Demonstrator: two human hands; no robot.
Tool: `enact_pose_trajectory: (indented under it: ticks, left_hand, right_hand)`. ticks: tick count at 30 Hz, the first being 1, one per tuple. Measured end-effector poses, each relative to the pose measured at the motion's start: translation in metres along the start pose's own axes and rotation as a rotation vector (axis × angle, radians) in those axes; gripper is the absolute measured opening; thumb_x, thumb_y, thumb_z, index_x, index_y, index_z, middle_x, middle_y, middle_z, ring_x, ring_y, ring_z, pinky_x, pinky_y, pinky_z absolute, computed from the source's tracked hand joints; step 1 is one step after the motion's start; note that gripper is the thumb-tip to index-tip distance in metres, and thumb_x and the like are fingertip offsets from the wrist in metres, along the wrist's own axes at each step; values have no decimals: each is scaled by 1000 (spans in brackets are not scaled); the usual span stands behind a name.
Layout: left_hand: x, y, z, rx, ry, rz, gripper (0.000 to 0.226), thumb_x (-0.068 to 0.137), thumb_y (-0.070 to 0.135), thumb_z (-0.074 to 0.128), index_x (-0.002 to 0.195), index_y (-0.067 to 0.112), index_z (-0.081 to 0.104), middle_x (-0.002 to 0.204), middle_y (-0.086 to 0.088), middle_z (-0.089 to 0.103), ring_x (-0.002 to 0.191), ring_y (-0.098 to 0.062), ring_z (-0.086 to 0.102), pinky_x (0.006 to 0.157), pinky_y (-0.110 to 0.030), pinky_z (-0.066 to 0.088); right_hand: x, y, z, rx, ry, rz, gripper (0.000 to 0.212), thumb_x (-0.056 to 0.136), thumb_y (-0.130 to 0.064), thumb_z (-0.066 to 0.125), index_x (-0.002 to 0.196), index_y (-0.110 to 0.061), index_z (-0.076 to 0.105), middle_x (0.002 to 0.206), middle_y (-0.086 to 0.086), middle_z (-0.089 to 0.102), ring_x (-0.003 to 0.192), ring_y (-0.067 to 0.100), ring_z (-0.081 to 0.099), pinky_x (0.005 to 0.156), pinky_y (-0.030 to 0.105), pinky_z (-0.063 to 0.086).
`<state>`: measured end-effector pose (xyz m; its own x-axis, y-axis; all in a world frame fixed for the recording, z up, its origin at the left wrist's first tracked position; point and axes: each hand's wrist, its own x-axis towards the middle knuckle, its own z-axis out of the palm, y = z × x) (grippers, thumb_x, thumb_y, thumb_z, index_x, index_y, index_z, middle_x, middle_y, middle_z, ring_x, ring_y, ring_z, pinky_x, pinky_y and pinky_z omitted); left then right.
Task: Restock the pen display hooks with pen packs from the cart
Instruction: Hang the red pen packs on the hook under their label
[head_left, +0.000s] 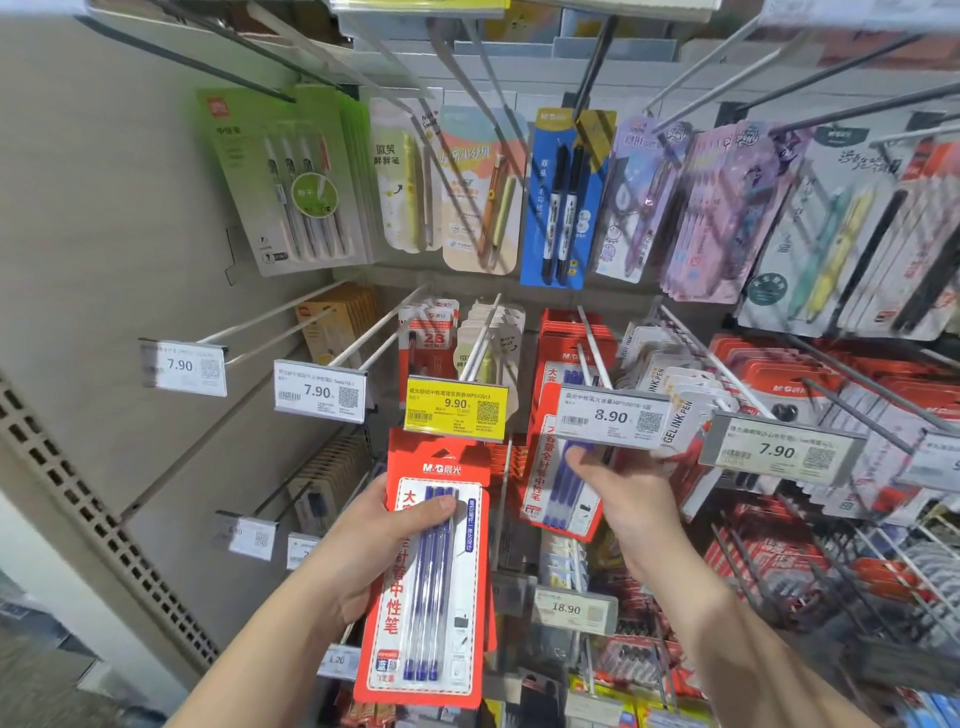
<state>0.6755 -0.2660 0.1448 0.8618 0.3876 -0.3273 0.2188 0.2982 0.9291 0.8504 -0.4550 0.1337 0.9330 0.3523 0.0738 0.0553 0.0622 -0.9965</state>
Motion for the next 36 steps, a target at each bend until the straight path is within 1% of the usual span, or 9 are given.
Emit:
enact_pose_trajectory:
  ticks: [5,8,13,17,21,26,29,32,36]
  left_hand:
    - [3,-2,0,-4,-4,-15,56,79,24,83,125,10,54,108,-24,76,92,-42,76,79,-46,62]
    - [5,-2,0,-7,-15,-28,55,81,24,82,126,10,53,109,-24,76,93,-42,75,79,-45,62]
    - [5,0,3,-68,6,-31,42,86,14,78,122,9,57,109,-27,75,83,-37,76,65,-37,62]
    - [5,-3,0,-84,23,-33,46,84,13,80,124,8,57,110,-27,75,87,-39,75,69,-40,63]
    - [5,-4,-4,-85,38,-32,51,82,14,81,126,8,55,109,-25,76,87,-39,76,72,-43,62]
    - [4,-3,-7,-59,22,-33,59,78,20,84,128,10,53,109,-24,76,92,-40,75,81,-47,61]
    - [4,-5,-7,-62,25,-31,53,83,17,81,127,10,54,109,-23,76,91,-39,76,78,-45,62]
    - [3,-6,-7,-67,25,-29,52,84,15,81,128,9,53,109,-22,76,91,-39,76,77,-45,62]
    - [2,-9,-6,-91,23,-36,51,83,13,80,126,10,53,107,-24,76,84,-36,77,70,-41,62]
  right_hand:
    - [-7,24,-3,-213,-37,57,14,96,-26,72,109,-22,75,102,-5,80,99,16,75,87,32,57]
    - [-4,29,-1,-305,-30,52,44,97,-49,61,125,-16,64,120,13,73,109,29,68,96,45,51]
    - [14,28,5,-236,-35,72,43,110,-27,46,151,-34,37,139,-18,46,126,8,40,109,34,30]
    - [36,28,12,-209,117,162,9,108,-15,49,112,-21,56,110,-4,58,103,19,50,91,31,39]
    - [54,38,8,-230,165,379,32,100,4,53,76,-16,45,81,5,48,66,15,46,59,26,41]
    - [67,33,24,-283,183,298,14,109,-19,40,113,-10,50,109,9,55,99,24,52,89,39,46]
    - [65,28,26,-254,172,302,20,110,-28,40,121,-15,49,115,6,58,106,26,56,94,43,42]
    - [64,33,24,-246,166,303,16,110,-29,44,120,-18,49,102,1,62,86,14,54,99,42,40]
    - [59,43,20,-301,170,311,36,103,-26,57,136,-10,55,131,20,62,112,33,61,98,40,46]
